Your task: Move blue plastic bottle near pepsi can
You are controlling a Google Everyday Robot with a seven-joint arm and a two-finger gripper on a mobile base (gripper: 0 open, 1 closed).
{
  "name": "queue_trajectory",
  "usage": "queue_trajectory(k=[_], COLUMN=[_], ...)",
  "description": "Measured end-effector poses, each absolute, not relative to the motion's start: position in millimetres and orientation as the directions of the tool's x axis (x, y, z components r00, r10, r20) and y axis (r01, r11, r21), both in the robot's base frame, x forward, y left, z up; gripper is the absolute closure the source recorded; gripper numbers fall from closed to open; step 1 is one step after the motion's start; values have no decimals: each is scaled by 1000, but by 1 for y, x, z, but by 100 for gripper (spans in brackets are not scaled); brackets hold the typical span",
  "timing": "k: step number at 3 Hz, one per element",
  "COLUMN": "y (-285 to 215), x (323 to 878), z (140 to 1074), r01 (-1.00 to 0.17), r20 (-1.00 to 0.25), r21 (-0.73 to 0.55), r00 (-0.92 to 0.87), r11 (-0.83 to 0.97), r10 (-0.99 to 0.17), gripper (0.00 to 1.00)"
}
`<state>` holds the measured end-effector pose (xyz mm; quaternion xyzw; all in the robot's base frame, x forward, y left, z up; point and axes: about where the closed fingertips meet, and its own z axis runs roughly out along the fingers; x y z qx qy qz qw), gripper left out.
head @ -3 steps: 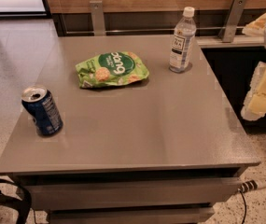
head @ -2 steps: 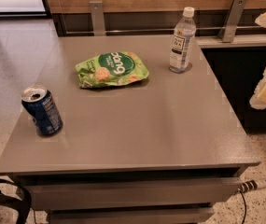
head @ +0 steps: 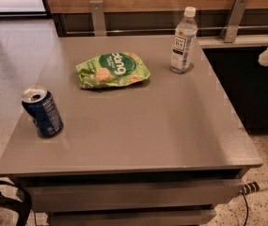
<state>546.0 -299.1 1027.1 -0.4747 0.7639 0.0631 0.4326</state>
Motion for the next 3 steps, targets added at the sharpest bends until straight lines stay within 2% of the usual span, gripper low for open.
queue_trajectory(k=[1, 2, 3], y=[-309, -309, -298], x=[590, 621, 649], z=[1009, 991, 988], r01=[-734, -707, -703], r20=[-822, -872, -916], r21=[-165, -46, -34], r00=[-267, -316, -263], r11=[659, 706, 711], r10=[-503, -373, -304], gripper=[0, 0, 0])
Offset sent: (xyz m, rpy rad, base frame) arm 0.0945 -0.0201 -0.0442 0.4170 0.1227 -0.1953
